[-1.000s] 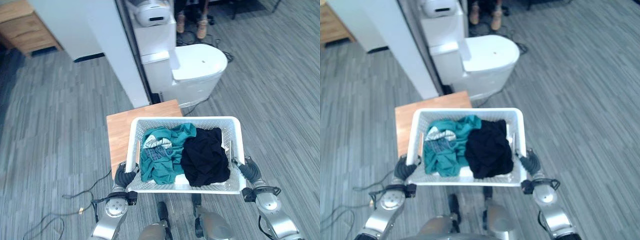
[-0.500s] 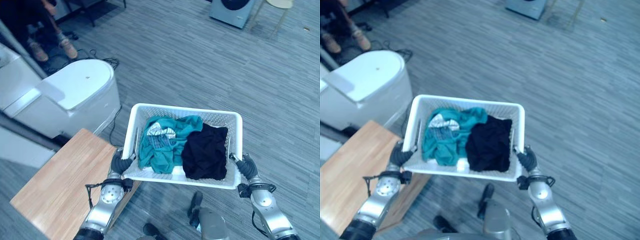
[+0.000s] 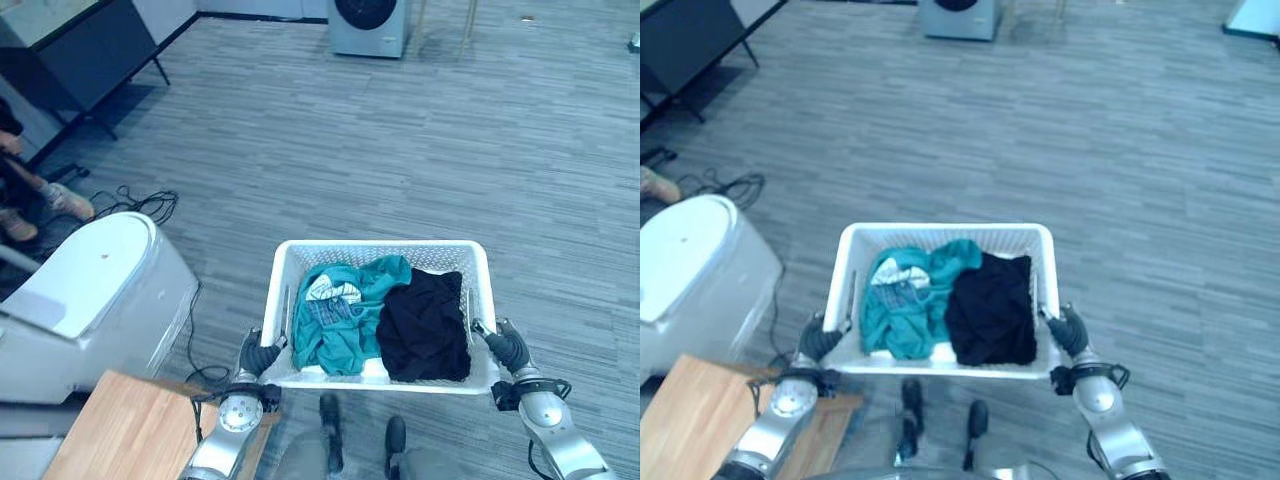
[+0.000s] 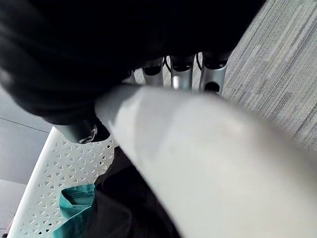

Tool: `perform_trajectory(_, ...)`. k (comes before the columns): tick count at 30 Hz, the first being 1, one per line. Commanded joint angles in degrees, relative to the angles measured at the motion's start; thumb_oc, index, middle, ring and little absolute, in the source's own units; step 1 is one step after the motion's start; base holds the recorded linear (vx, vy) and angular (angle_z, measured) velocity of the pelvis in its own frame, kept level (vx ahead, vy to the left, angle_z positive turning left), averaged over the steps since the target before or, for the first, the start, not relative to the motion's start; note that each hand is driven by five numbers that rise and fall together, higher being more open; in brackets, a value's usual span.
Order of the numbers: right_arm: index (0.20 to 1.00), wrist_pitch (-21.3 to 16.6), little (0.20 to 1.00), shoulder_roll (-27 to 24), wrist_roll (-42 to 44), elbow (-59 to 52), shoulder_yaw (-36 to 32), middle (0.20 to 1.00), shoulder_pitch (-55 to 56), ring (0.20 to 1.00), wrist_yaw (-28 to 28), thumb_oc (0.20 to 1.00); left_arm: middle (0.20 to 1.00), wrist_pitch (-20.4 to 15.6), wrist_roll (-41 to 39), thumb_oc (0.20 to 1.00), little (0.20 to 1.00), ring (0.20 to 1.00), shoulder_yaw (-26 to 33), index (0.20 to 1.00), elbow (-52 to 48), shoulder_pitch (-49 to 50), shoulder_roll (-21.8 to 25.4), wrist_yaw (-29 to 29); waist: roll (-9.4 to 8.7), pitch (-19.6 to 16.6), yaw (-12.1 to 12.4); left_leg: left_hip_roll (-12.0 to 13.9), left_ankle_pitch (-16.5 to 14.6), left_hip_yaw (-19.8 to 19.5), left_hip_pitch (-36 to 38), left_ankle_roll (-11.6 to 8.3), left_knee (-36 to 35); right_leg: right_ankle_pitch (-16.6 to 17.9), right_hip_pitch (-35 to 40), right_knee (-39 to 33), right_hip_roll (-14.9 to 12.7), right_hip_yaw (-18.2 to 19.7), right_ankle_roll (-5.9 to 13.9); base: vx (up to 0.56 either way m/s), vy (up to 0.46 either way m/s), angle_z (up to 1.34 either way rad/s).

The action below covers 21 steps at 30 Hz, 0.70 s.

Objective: Grab the laundry basket,head to the washer,open it,put in the laundry and shut it.

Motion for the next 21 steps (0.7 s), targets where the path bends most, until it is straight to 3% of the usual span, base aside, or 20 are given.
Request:
perform_trajectory(1,0.2,-6.57,0.2,0.37,2.56,-4.79,-2.23,0.2,-6.77,0.2,-0.09,0.2,0.2,-5.73,-1.9,0.2,0.2,0.2,0.39,0.2,-7.51,-0.5,2.21,-3.65,-0.01,0.18,2.97,-1.54,2.63,-1.59,3.91,1.21,-0.73,-8.05,-0.26,8.47,2.01,6.9,6.5,0.26,0.117,-0.96)
perform_trajectory(4,0.2,-6.77,0.2,0.45,1.99,-4.76,-2.39,0.2,-6.67,0.2,0.45,0.2,0.2,-5.73,-1.31,0.2,0.2,0.2,0.76,0.2,-7.78,-0.16,2.74,-4.09,-0.45,-0.87,2.99,-1.57,1.55,-1.4,4.76,2.56,0.24,-9.49,1.19,8.71,1.39,8.27,7.12,0.23,0.112,-0.83)
perform_trajectory(7,0.2,-6.64,0.2,1.58,1.87,-4.6,-2.02,0.2,-7.35,0.2,1.44,0.2,0.2,-5.63,-1.35,0.2,0.2,0.2,1.02,0.2,-8.31,0.1,3.67,-4.56,-1.28,-1.96,3.53,-0.88,-0.74,1.14,5.65,4.12,1.98,-10.8,0.64,12.8,-0.42,9.72,8.48,0.34,0.204,-0.71)
perform_trajectory(9,0.2,-6.81,0.2,2.72,1.61,-4.72,-0.83,0.2,-8.8,0.2,2.26,0.2,0.2,-5.59,-1.43,0.2,0.2,0.2,1.61,0.2,-8.55,-0.1,4.66,-4.09,-1.89,-1.62,3.61,-0.45,-4.25,4.42,8.18,5.95,3.61,-9.4,-3.07,22.79,-2.42,8.95,11.46,0.24,0.119,-0.79)
perform_trajectory(13,0.2,-6.54,0.2,3.31,1.26,-5.02,0.1,0.2,-9.54,0.2,2.89,0.2,0.2,-5.44,-1.63,0.2,0.2,0.2,2.17,0.2,-8.91,-0.18,4.9,-3.42,-1.62,-1.31,3.57,0.34,-6.11,7.08,12.22,6.5,3.05,-5.48,-8.71,26.49,-4.17,5.33,12.52,0.21,0.059,-0.37)
perform_trajectory(16,0.2,-6.23,0.2,3.08,2.27,-5.5,0.52,0.2,-10.46,0.2,3.08,0.2,0.2,-5.45,-2.25,0.2,0.2,0.2,2.64,0.2,-9.27,-0.28,5.24,-3.25,-1.16,-0.62,2.31,0.34,-9.83,7.64,18.0,6.23,0.96,-4.42,-14.63,20.49,-5.56,0.57,11.88,0.28,0.007,-0.5)
perform_trajectory(17,0.2,-6.21,0.2,3.05,2.3,-5.55,0.55,0.2,-10.5,0.2,3.09,0.2,0.2,-5.46,-2.28,0.2,0.2,0.2,2.71,0.2,-9.28,-0.29,5.24,-3.26,-1.18,-0.39,2.19,0.49,-9.08,8.14,17.72,6.37,0.95,-3.43,-14.62,19.91,-5.51,0.1,11.54,0.3,-0.082,-0.08)
perform_trajectory(18,0.2,-6.01,0.2,3.13,2.32,-5.54,0.8,0.2,-10.97,0.2,2.98,0.2,0.2,-5.46,-2.4,0.2,0.2,0.2,3.16,0.2,-9.2,-0.24,5.15,-3.11,-1.49,-0.01,1.9,0.38,-10.32,8.5,19.89,6.02,0.41,-0.92,-17.05,15.06,-7.03,-2.02,12.09,0.16,-0.073,-0.03)
perform_trajectory(20,0.2,-5.92,0.2,3.23,2.25,-5.47,0.81,0.2,-11.18,0.2,2.95,0.2,0.2,-5.48,-2.35,0.2,0.2,0.2,3.56,0.2,-9.02,-0.26,5.08,-2.96,-1.18,0.26,1.9,0.71,-11.77,7.86,21.68,5.53,-0.07,-0.57,-17.58,12.61,-7.25,-3.11,12.94,0.41,-0.096,-0.2)
perform_trajectory(21,0.2,-5.89,0.2,3.27,1.93,-5.67,0.8,0.2,-11.12,0.2,2.91,0.2,0.2,-5.82,-2.01,0.2,0.2,0.2,3.89,0.2,-8.51,-0.59,4.73,-2.75,-0.89,0.56,1.53,1.27,-13.05,7.31,24.09,4.83,-1.04,1.28,-19.09,8.83,-7.84,-4.44,13.76,0.49,-0.175,-0.15)
